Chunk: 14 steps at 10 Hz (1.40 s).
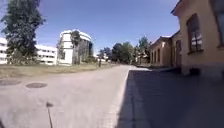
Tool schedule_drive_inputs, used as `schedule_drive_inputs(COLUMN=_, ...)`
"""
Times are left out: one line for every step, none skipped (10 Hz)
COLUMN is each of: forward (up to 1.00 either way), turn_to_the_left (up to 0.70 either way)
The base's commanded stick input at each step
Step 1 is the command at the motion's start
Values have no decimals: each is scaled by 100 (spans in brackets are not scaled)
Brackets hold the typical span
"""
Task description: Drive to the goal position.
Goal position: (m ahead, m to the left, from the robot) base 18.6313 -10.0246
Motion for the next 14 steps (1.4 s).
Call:
schedule_drive_inputs(forward=70, turn_to_the_left=0)
schedule_drive_inputs(forward=70, turn_to_the_left=0)
schedule_drive_inputs(forward=70, turn_to_the_left=0)
schedule_drive_inputs(forward=70, turn_to_the_left=0)
schedule_drive_inputs(forward=70, turn_to_the_left=0)
schedule_drive_inputs(forward=70, turn_to_the_left=0)
schedule_drive_inputs(forward=70, turn_to_the_left=0)
schedule_drive_inputs(forward=70, turn_to_the_left=0)
schedule_drive_inputs(forward=70, turn_to_the_left=0)
schedule_drive_inputs(forward=70, turn_to_the_left=0)
schedule_drive_inputs(forward=70, turn_to_the_left=0)
schedule_drive_inputs(forward=70, turn_to_the_left=0)
schedule_drive_inputs(forward=70, turn_to_the_left=0)
schedule_drive_inputs(forward=70, turn_to_the_left=0)
